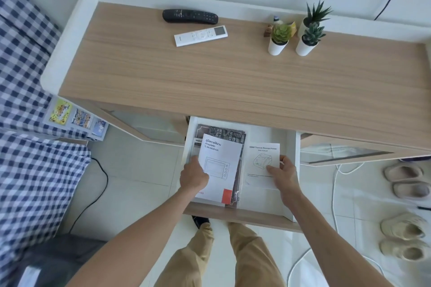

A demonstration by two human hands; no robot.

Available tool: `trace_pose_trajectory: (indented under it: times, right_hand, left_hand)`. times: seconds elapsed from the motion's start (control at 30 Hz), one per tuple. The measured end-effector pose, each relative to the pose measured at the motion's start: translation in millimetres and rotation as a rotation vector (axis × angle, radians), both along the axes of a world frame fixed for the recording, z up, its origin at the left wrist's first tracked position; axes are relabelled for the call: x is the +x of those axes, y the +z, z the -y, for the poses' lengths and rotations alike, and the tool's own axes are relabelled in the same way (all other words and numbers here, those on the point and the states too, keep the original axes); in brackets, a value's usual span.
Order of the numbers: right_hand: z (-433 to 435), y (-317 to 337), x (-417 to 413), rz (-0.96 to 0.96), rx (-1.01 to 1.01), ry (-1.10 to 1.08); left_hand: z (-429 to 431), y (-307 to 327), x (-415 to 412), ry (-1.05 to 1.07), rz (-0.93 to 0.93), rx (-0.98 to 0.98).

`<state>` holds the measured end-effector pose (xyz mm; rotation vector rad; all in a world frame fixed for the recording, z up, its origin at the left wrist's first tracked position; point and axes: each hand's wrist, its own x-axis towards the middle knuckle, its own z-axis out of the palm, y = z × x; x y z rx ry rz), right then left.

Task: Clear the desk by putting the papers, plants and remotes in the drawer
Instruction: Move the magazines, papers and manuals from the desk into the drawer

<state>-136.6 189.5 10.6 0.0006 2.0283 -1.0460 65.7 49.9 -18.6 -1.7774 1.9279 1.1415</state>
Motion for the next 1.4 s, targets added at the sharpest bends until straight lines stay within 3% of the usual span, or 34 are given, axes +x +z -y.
trace_pose_trajectory:
  times: [0.1,0.2,0.33,0.57,0.73,0.87,0.93,1.03,1.13,1.27,1.4]
  right_hand:
    - [-2.1,-7.9,1.2,-0.017,0.046,0.031]
    - [-6.1,-14.5,3.2,-0.024,0.073,0.045]
    - [-8.8,-21.1,10.6,-0.023,0.081,0.041]
    - [-0.8,-32.4,20.1,-0.006,0.087,0.035]
    - [9.3,-36.0,31.6,-0.012,0.104,0.039]
    - [13.2,-39.0,44.2,-0.018,0.116,0.048]
    - [15.0,-41.4,54.6,0.003,0.118,0.060]
    - [21.2,-47.4,73.5,0.064,0.106,0.078]
    - [30.8,-54.2,94.3,0.091,0.091,0.139]
    - [37.4,-62.5,110.4,-0.034,0.194,0.262]
    - [39.3,-72.2,116.0,-0.125,0.322,0.427]
  left_hand:
    - [0.6,-4.0,-3.6,-0.333,0.209,-0.122]
    - [-1.8,-3.9,-12.9,-0.694,0.253,-0.300]
    - [-7.0,-8.3,-17.8,-1.011,0.202,-0.194]
    - [14.7,-9.2,-5.7,-1.029,0.316,-0.142]
    - [5.4,0.1,-5.3,-1.183,0.381,-0.099]
    - [1.7,-2.2,-1.4,-1.065,0.366,-0.016]
    - [4.3,-3.1,-5.7,-0.815,0.160,-0.010]
    - [1.2,-5.8,-13.7,-0.259,-0.180,0.109]
    - [-1.8,-10.0,-15.8,0.059,-0.264,0.225]
    - [3.0,-17.0,-9.2,-0.088,-0.122,-0.086]
    - [4.4,-11.9,-5.7,-0.404,0.088,-0.162]
